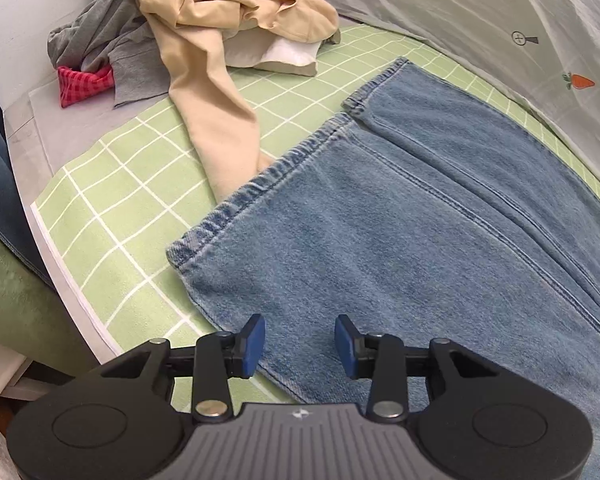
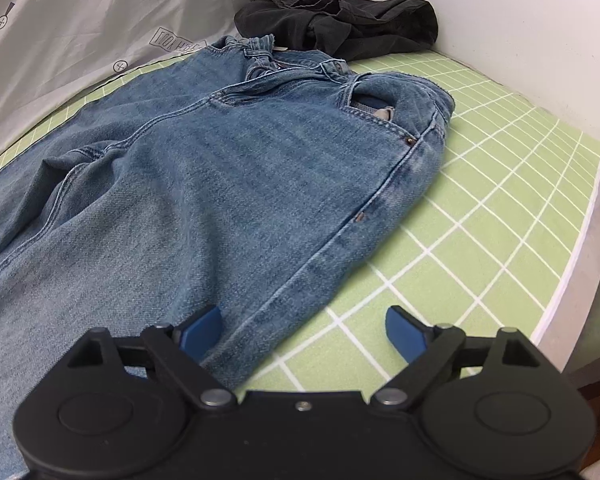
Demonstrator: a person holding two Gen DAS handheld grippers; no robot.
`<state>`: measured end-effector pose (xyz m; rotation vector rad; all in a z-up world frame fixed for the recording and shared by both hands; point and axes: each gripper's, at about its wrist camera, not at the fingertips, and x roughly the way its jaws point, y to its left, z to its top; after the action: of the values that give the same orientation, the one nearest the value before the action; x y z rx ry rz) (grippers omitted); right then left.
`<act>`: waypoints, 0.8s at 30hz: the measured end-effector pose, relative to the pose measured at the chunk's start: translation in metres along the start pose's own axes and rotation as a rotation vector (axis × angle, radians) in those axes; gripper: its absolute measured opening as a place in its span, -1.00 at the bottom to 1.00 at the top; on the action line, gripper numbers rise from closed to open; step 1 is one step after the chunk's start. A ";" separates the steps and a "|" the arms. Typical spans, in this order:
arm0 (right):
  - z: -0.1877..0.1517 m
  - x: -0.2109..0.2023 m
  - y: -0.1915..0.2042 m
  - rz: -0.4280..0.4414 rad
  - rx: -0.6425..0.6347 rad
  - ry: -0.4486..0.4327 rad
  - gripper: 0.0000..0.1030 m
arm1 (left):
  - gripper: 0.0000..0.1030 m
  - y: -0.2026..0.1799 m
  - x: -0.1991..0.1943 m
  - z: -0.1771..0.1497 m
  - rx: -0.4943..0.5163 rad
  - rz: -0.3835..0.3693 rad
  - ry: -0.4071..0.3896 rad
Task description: Fold clothes
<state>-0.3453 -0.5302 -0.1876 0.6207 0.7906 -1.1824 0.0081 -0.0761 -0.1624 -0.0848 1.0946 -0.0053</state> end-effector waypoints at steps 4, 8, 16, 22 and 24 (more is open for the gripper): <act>-0.006 0.001 0.000 -0.018 0.016 -0.014 0.99 | -0.08 0.004 0.009 0.006 0.003 -0.013 0.012; -0.006 0.002 0.001 -0.018 0.011 -0.026 1.00 | 0.16 -0.003 0.014 0.009 0.030 -0.004 0.002; -0.002 0.006 0.000 0.030 -0.048 -0.046 1.00 | 0.34 -0.009 0.018 0.010 0.042 0.020 -0.001; 0.012 0.014 0.005 0.043 -0.062 -0.045 1.00 | 0.31 -0.011 0.018 0.011 0.024 0.037 -0.001; 0.018 0.017 0.007 0.047 -0.058 -0.035 0.99 | 0.24 -0.012 0.017 0.010 0.014 0.045 -0.008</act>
<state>-0.3314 -0.5516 -0.1909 0.5666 0.7741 -1.1209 0.0257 -0.0882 -0.1723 -0.0478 1.0882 0.0273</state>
